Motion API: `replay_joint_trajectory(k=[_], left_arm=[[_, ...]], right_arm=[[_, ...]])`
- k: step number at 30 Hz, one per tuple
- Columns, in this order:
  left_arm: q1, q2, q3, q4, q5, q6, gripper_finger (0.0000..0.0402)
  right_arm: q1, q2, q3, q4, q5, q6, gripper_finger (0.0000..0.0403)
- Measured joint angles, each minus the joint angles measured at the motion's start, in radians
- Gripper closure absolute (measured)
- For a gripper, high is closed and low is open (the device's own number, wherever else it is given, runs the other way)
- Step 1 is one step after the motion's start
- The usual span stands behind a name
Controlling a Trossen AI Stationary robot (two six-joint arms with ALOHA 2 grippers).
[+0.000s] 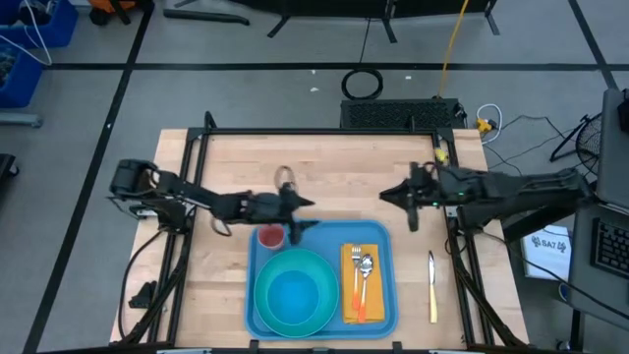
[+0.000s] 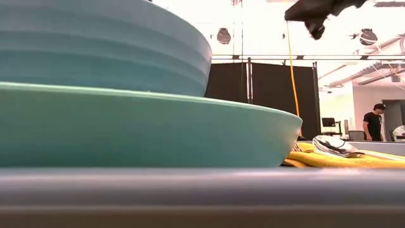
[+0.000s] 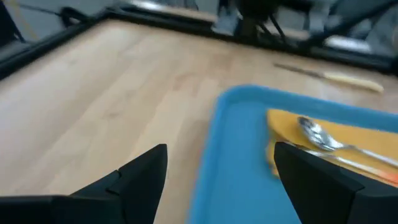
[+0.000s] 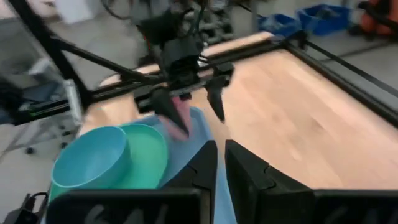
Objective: Set up tray
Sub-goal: Put the yellow knife on the yellow napkin to the right of the orange spoon
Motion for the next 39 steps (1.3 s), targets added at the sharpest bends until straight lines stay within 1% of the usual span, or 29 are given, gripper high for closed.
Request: replay_joint_trajectory(k=[2, 4, 6, 8, 10, 12, 13, 14, 17, 18, 19, 21, 22, 24, 28, 31, 34, 37, 39], left_arm=[[0.017, -0.060, -0.156, 0.165, 0.020, -0.028, 0.0101], [0.026, -0.121, -0.290, 0.340, 0.051, -0.042, 0.0101], [0.025, -0.182, -0.419, 0.472, 0.074, -0.045, 0.0101], [0.016, -0.223, -0.513, 0.574, 0.091, -0.046, 0.0101], [0.007, -0.274, -0.581, 0.660, 0.100, -0.045, 0.0101], [0.001, -0.309, -0.620, 0.696, 0.100, -0.046, 0.0101], [-0.002, -0.325, -0.637, 0.688, 0.100, -0.043, 0.0101], [-0.008, -0.341, -0.651, 0.682, 0.107, -0.037, 0.0101], [-0.023, -0.376, -0.673, 0.689, 0.172, 0.002, 0.0101], [-0.025, -0.387, -0.690, 0.684, 0.174, 0.018, 0.0101], [-0.024, -0.396, -0.705, 0.684, 0.154, 0.031, 0.0101], [-0.018, -0.425, -0.706, 0.658, 0.071, 0.038, 0.0101], [-0.013, -0.451, -0.707, 0.641, 0.048, 0.047, 0.0101], [-0.004, -0.485, -0.705, 0.621, 0.051, 0.060, 0.0101], [0.010, -0.607, -0.705, 0.453, 0.105, 0.073, 0.0101], [0.021, -0.736, -0.706, 0.234, 0.071, 0.064, 0.0101], [0.028, -0.894, -0.706, 0.057, 0.022, 0.068, 0.0101], [0.030, -1.053, -0.706, -0.096, 0.033, 0.084, 0.0101], [0.030, -1.160, -0.706, -0.188, 0.064, 0.086, 0.0100]], right_arm=[[0.060, -0.031, 0.063, -0.153, 0.107, 0.049, 0.0381], [0.124, -0.052, 0.112, -0.312, 0.205, 0.147, 0.0381], [0.184, -0.058, 0.139, -0.439, 0.250, 0.282, 0.0381], [0.235, -0.057, 0.151, -0.540, 0.253, 0.421, 0.0381], [0.281, -0.037, 0.151, -0.652, 0.239, 0.574, 0.0381], [0.318, -0.008, 0.151, -0.750, 0.185, 0.719, 0.0381], [0.336, 0.010, 0.150, -0.793, 0.150, 0.781, 0.0381], [0.355, 0.026, 0.149, -0.828, 0.125, 0.832, 0.0381], [0.421, 0.059, 0.149, -0.866, 0.101, 0.929, 0.0381], [0.438, 0.066, 0.149, -0.865, 0.104, 0.945, 0.0381], [0.453, 0.069, 0.149, -0.859, 0.119, 0.955, 0.0381], [0.478, 0.070, 0.149, -0.840, 0.162, 0.969, 0.0381], [0.491, 0.069, 0.149, -0.831, 0.184, 0.972, 0.0381], [0.514, 0.069, 0.149, -0.820, 0.221, 0.975, 0.0381], [0.553, 0.070, 0.149, -0.803, 0.248, 0.992, 0.0381], [0.587, 0.070, 0.149, -0.781, 0.286, 1.006, 0.0381], [0.621, 0.072, 0.149, -0.784, 0.307, 1.053, 0.0381], [0.662, 0.090, 0.149, -0.783, 0.309, 1.134, 0.0381], [0.694, 0.114, 0.149, -0.780, 0.298, 1.207, 0.0381]])
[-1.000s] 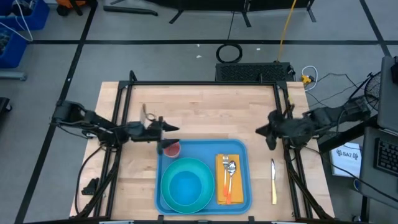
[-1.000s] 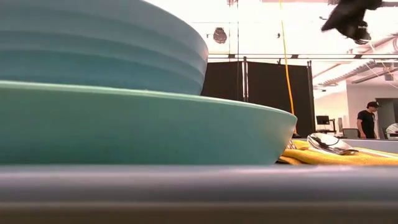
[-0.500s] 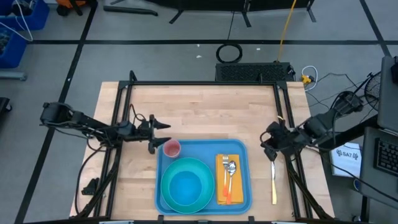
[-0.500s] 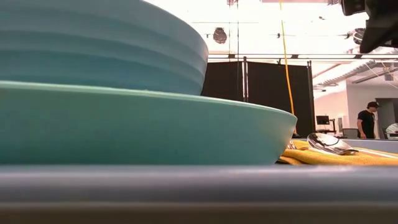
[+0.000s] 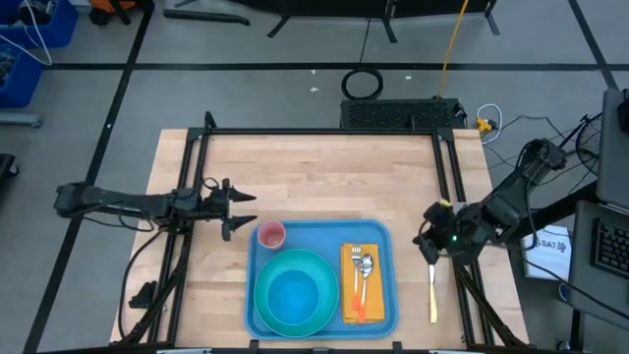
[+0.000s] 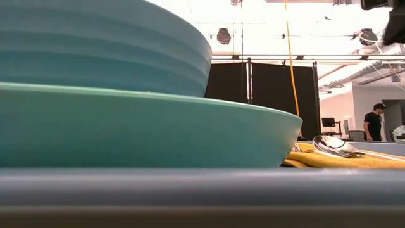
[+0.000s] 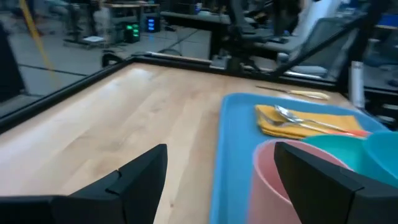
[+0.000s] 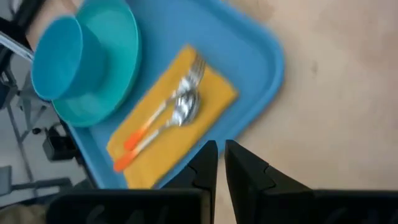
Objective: Set up tray
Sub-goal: Put the yellow knife on the yellow napkin to the right of the orange spoon
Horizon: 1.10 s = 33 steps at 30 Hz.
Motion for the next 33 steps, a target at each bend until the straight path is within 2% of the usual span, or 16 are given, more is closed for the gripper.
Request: replay_joint_trajectory(k=[6, 10, 14, 17, 25, 33], left_arm=[[0.000, -0.255, 0.001, -0.251, -0.021, -0.002, 0.0101], [0.000, -0.347, 0.003, -0.279, 0.057, 0.024, 0.0101], [0.002, -0.352, 0.006, -0.294, 0.065, 0.031, 0.0101], [0.002, -0.340, 0.007, -0.296, 0.063, 0.030, 0.0100], [0.002, -0.327, 0.007, -0.282, 0.061, -0.025, 0.0101], [0.002, -0.325, 0.005, -0.255, 0.058, -0.023, 0.0101]], right_arm=[[0.105, 0.107, 0.000, 0.012, -0.125, 0.257, 0.0389], [0.167, 0.183, 0.000, 0.041, -0.228, 0.431, 0.0400], [0.215, 0.262, 0.000, 0.058, -0.297, 0.569, 0.0401], [0.239, 0.323, 0.000, 0.061, -0.386, 0.643, 0.0402], [0.274, 0.469, 0.000, 0.160, -0.516, 0.740, 0.0402], [0.259, 0.573, 0.000, 0.319, -0.514, 0.715, 0.0400]])
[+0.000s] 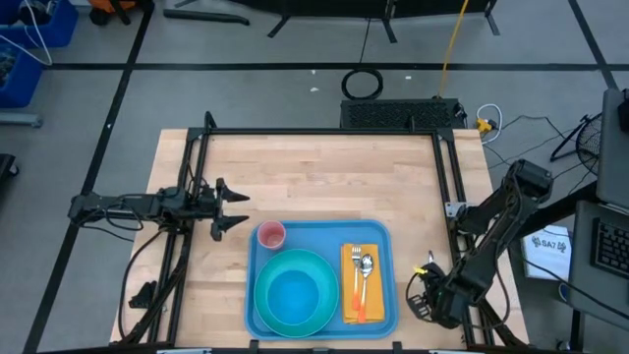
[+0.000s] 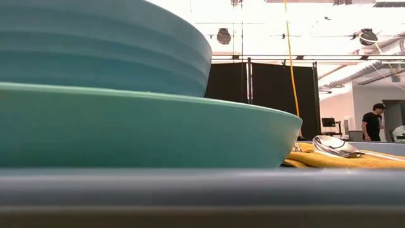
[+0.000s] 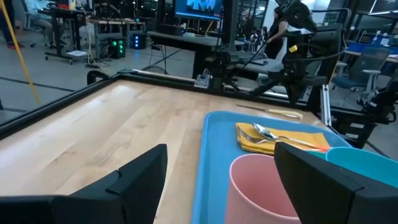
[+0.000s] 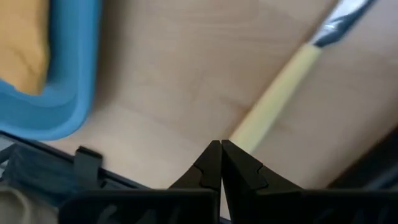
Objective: Set up tray
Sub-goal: Put the yellow knife on the yellow napkin to the right of the orange spoon
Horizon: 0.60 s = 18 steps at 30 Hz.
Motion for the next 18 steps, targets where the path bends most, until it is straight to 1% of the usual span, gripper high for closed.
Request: replay_joint_trajectory(k=[5, 7, 11, 15, 18], left_arm=[[0.000, 0.003, 0.000, 0.003, 0.000, 0.000, 0.0101], [0.000, 0.003, 0.000, 0.003, 0.000, 0.000, 0.0101], [0.000, 0.003, 0.000, 0.003, 0.000, 0.000, 0.0100], [0.000, 0.003, 0.000, 0.004, 0.000, 0.001, 0.0100], [0.000, 0.003, 0.000, 0.004, 0.000, 0.001, 0.0100]], right_arm=[[-0.005, 0.012, 0.000, 0.022, -0.008, -0.001, 0.0399], [-0.026, 0.012, 0.000, 0.025, -0.038, -0.005, 0.0392], [-0.072, 0.015, 0.000, 0.034, -0.063, -0.010, 0.0351], [-0.097, 0.032, -0.001, -0.002, -0.199, 0.010, 0.0300], [-0.095, 0.041, -0.001, -0.043, -0.216, 0.025, 0.0280]])
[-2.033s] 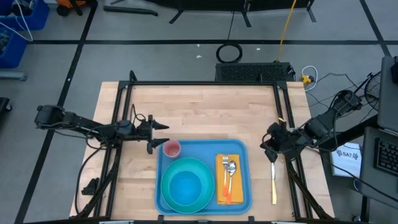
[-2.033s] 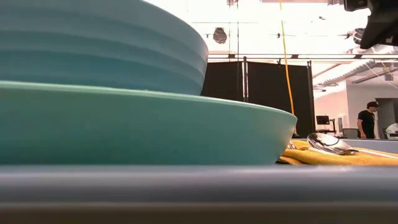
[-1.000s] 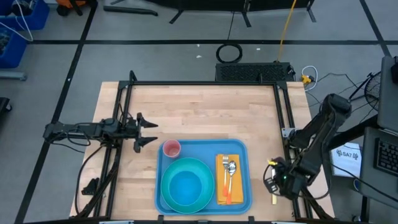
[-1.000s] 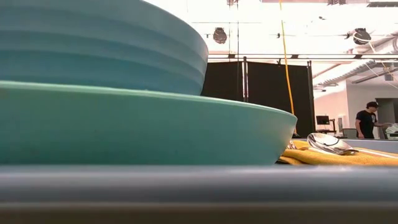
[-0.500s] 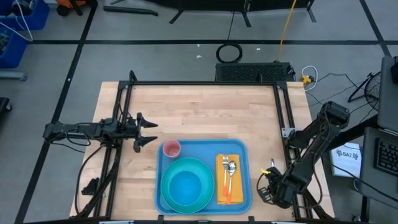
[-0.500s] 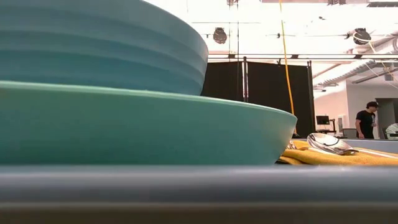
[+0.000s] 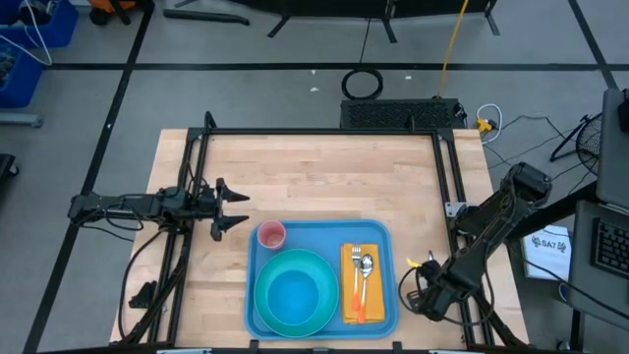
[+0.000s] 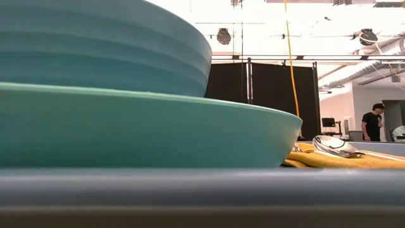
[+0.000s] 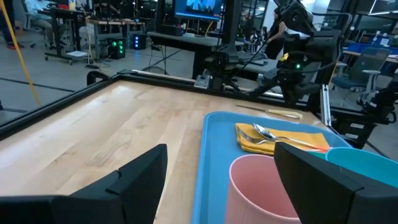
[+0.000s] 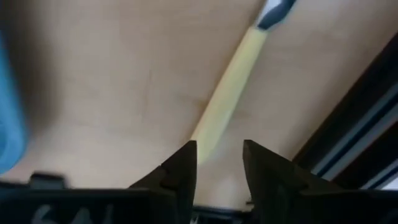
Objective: Set up tray
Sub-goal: Put the yellow knife on the yellow napkin to the right of the orange spoon
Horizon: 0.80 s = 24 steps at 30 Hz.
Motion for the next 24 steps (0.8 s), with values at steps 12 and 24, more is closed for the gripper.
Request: replay_joint_trajectory(k=[12, 24], left_arm=[[0.000, 0.000, 0.000, 0.001, 0.000, 0.000, 0.0101], [0.000, 0.000, 0.000, 0.001, 0.000, 0.000, 0.0100]], right_arm=[[-0.021, 0.104, -0.057, 0.064, -0.001, 0.006, 0.0300], [-0.023, 0.137, -0.103, 0.107, -0.020, -0.003, 0.0366]])
